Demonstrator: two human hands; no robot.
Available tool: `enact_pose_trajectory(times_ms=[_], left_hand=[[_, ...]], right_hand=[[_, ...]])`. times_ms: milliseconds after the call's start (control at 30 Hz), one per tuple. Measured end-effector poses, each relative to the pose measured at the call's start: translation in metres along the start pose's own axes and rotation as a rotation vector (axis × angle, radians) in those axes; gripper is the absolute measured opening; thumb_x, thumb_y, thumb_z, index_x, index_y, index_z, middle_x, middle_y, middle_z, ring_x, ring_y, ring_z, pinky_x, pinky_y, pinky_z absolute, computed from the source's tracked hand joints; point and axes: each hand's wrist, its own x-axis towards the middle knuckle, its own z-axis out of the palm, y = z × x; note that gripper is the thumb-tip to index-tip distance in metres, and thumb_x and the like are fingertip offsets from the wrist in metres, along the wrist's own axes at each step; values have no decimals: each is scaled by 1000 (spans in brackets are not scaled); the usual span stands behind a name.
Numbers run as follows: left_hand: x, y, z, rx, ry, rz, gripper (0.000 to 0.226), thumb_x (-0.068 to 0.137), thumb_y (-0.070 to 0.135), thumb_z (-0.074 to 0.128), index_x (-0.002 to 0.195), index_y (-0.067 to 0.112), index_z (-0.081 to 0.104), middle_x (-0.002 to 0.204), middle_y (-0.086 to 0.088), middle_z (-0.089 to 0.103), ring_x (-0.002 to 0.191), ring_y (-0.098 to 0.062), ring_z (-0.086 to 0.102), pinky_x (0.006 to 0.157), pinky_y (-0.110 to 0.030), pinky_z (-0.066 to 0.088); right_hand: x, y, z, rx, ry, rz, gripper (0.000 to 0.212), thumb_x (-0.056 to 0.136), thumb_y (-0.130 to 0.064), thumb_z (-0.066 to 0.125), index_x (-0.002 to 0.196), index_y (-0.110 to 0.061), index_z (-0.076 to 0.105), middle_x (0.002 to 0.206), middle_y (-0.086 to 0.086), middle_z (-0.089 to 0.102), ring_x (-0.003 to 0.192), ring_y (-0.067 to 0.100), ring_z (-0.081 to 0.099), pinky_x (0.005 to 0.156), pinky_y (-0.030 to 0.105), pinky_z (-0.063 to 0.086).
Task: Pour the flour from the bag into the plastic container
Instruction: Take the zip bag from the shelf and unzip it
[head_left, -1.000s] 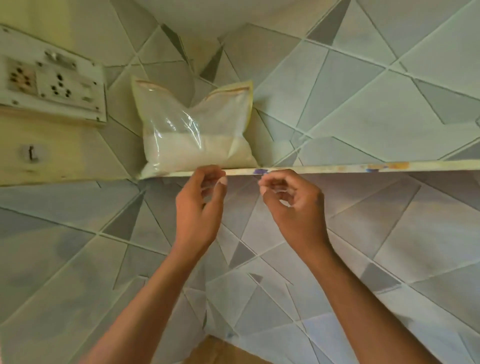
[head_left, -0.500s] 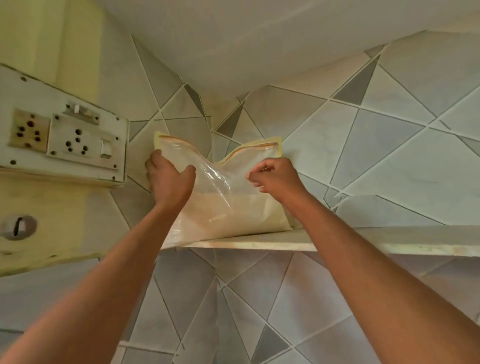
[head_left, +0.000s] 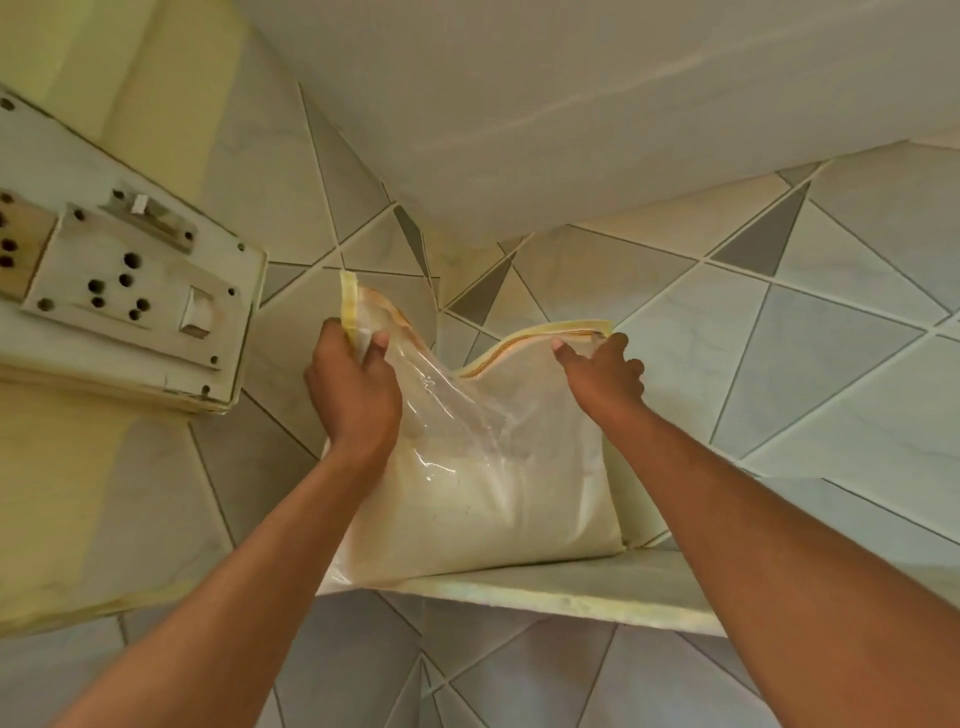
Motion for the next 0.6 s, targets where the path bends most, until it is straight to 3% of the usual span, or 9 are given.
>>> enact_pose_trajectory(times_ms=[100, 233, 333, 400, 433, 533, 600], left_hand=[[-10, 11, -7, -83, 23, 77, 24, 100, 20, 62, 83, 9, 49, 67, 9, 44, 59, -5, 40, 61, -30, 40], [-20, 25, -20, -167, 29, 151, 24, 101, 17, 60, 81, 10, 47, 65, 12, 40, 56, 2, 41, 53, -15, 32], [-22, 35, -29, -185, 49, 184, 23, 101, 16, 59, 81, 9, 49, 65, 12, 40, 57, 1, 41, 55, -14, 32], [-20, 41, -35, -189, 73, 197, 23, 101, 15, 59, 81, 8, 49, 65, 12, 40, 58, 1, 40, 56, -15, 32], [-18, 44, -39, -186, 85, 207, 23, 101, 14, 59, 81, 8, 49, 65, 12, 40, 58, 0, 40, 56, -16, 32], [-13, 58, -55, -160, 125, 253, 19, 100, 13, 58, 83, 7, 51, 66, 13, 43, 60, -1, 41, 58, -16, 32], [-8, 69, -69, -146, 167, 261, 16, 100, 10, 56, 85, 4, 53, 67, 15, 44, 61, 2, 43, 58, -13, 32]], right_hand=[[8, -8, -3, 152, 35, 92, 80, 91, -56, 63, 146, -20, 18, 149, 22, 27, 132, 43, 40, 104, 49, 40], [13, -15, -10, 500, 19, 114, 65, 95, -45, 63, 137, -19, 22, 132, 14, 43, 114, 33, 50, 97, 47, 44], [14, -10, -20, 561, -70, 129, 44, 100, -30, 58, 138, -18, 39, 125, 11, 57, 109, 29, 59, 98, 53, 52], [13, -8, -29, 568, -71, 87, 19, 99, -11, 56, 116, -15, 64, 114, 13, 69, 96, 27, 66, 90, 52, 58], [10, -9, -35, 581, -70, 71, 18, 98, -3, 56, 105, -13, 69, 108, 14, 71, 91, 26, 67, 87, 52, 59], [1, -19, -49, 602, -58, 0, 15, 95, 3, 60, 94, -8, 71, 101, 15, 71, 90, 29, 66, 88, 54, 58], [-10, -34, -55, 616, -50, -54, 18, 95, 1, 62, 83, -9, 71, 91, 15, 66, 83, 27, 60, 78, 46, 56]])
